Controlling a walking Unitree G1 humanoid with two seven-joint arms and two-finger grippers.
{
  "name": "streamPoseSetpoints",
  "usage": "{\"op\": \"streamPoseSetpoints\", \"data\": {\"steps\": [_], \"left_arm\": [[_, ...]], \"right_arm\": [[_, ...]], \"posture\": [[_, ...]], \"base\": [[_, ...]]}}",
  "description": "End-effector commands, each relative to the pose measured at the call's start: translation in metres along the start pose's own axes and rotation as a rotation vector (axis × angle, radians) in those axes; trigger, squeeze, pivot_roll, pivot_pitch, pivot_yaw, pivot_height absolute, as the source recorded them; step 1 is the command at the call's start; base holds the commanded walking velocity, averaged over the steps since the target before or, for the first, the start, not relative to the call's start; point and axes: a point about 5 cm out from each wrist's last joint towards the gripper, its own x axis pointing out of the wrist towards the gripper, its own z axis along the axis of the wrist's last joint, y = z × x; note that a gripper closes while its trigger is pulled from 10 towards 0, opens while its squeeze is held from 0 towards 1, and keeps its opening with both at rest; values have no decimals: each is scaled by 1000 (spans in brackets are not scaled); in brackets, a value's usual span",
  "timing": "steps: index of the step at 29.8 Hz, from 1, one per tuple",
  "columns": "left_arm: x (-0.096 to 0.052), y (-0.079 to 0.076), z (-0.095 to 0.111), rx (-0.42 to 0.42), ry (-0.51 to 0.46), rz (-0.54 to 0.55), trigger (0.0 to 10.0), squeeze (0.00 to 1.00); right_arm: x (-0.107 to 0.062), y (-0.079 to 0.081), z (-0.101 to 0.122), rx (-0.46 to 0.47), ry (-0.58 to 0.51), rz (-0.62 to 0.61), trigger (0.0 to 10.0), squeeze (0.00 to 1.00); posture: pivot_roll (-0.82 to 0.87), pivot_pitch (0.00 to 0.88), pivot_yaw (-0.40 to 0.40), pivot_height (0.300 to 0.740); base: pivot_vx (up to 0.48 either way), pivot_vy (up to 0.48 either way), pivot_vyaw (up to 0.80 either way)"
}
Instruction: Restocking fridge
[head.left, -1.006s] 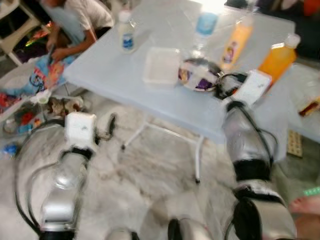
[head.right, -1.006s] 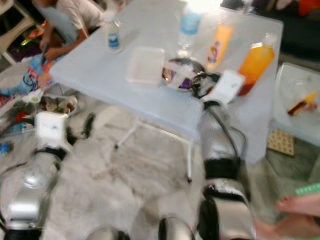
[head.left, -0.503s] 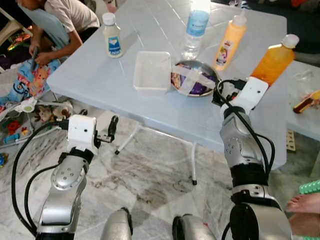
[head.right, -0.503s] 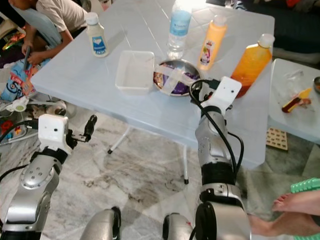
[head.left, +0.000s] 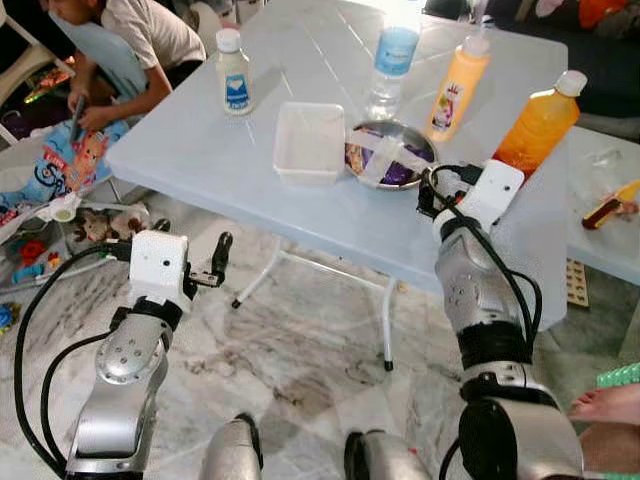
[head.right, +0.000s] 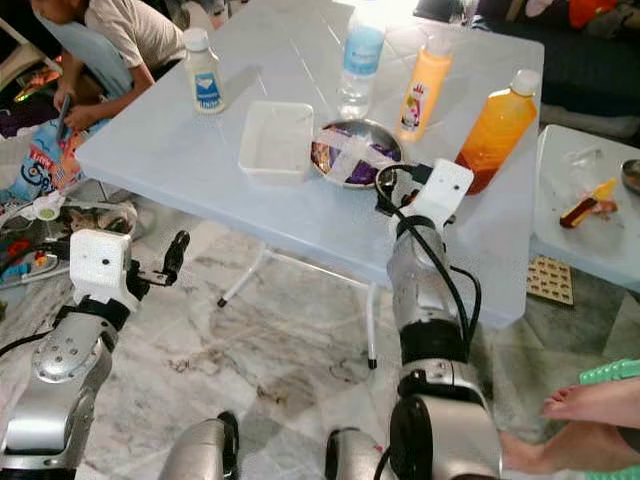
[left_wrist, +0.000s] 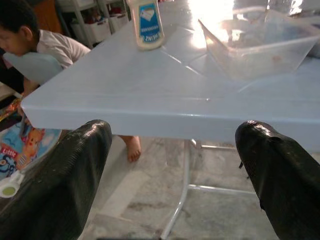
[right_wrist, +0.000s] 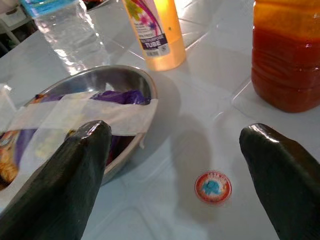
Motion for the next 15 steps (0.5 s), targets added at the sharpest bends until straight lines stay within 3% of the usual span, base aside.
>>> {"op": "streamPoseSetpoints", "data": {"steps": [1, 8, 15], "left_arm": [[-3, 3, 3, 12, 0, 4, 10000, 0], [-9, 3, 4, 18, 9, 5, 10000, 0], [-11, 2, 4, 18, 17, 3, 10000, 0]], "right_arm": [[7, 0, 9, 24, -8, 1, 10000, 0], [17, 6, 16, 53, 20, 26, 10000, 0], [19, 13, 9, 102, 87, 36, 10000, 0]], "posture": [[95, 193, -27, 740], [105, 222, -33, 740], [107, 222, -36, 740]], "base": [[0, 0, 0], [0, 0, 0], [0, 0, 0]]}}
